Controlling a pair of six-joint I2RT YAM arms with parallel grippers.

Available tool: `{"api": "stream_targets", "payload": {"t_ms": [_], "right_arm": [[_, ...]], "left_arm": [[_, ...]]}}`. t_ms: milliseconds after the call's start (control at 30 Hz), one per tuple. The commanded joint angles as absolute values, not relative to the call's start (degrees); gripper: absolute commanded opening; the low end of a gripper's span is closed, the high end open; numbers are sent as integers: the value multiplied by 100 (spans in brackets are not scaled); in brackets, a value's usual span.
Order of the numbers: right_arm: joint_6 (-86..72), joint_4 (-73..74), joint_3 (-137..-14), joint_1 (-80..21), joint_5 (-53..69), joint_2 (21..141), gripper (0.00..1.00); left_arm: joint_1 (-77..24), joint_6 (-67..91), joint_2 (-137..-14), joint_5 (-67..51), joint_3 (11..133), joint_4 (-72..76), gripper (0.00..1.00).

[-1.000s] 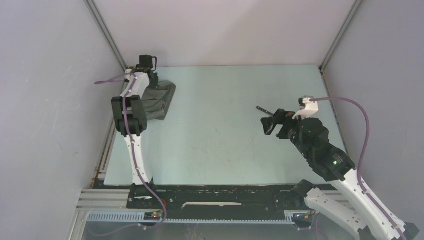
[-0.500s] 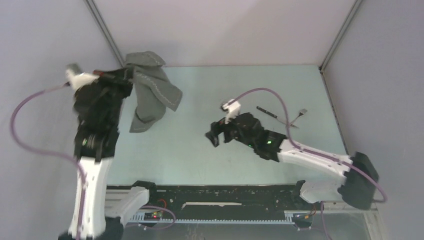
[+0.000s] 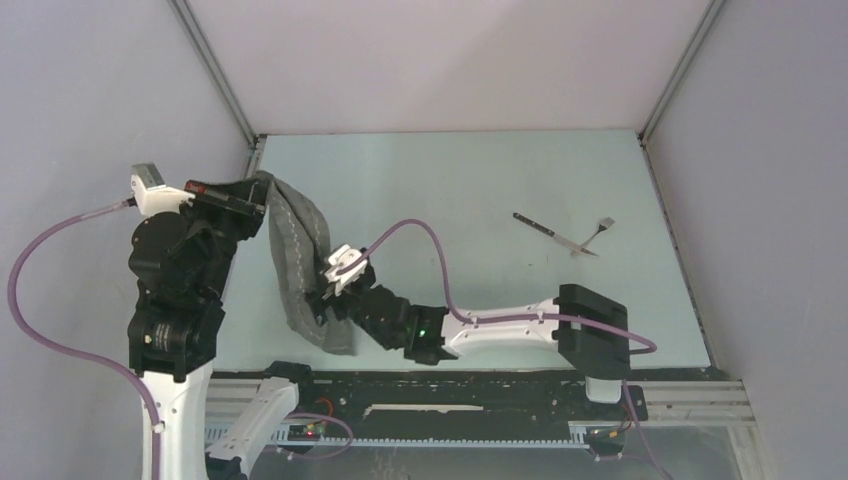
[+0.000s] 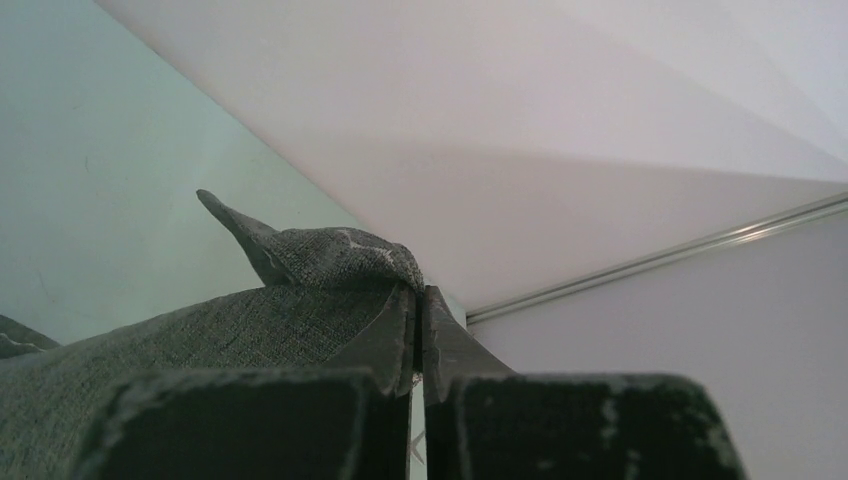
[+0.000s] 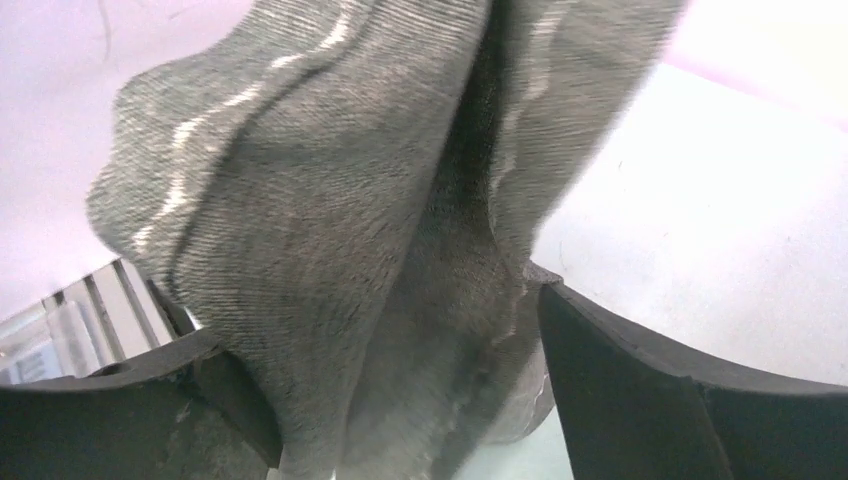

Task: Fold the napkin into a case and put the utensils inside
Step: Flatten out the crumpled napkin at the center of the board.

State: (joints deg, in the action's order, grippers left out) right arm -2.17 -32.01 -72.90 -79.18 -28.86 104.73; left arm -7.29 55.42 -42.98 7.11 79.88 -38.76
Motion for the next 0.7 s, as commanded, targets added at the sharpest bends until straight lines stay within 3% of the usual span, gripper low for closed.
{"api": "stream_targets", "payload": {"t_ms": [0, 100, 267, 400, 500, 567, 667], "right_arm": [[110, -3210, -7987, -8390, -4734, 10578, 82], [244, -2939, -8318, -8636, -5203, 10774, 69], [141, -2110, -8829, -8713, -5385, 11015, 82], [171, -1996, -8844, -8778, -5465, 10994, 83], [31, -1745, -8885, -8671, -5153, 11020, 67], [26, -1730, -8833, -8630, -5138, 11012, 62], [147, -1983, -8802, -8596, -5272, 11069, 91]], "left_arm": [[-756, 5371, -4171, 534, 8032, -3867, 0], [-756, 5372, -4188, 619, 7985, -3864, 0], [-756, 5262, -4179, 719, 8071, -3847, 0], [-760, 5128, -4141, 779, 8185, -3893, 0], [-756, 5116, -4069, 854, 8198, -3894, 0], [-756, 5043, -4052, 877, 8243, -3906, 0], [-758, 4985, -4043, 914, 8397, -4007, 0]]}}
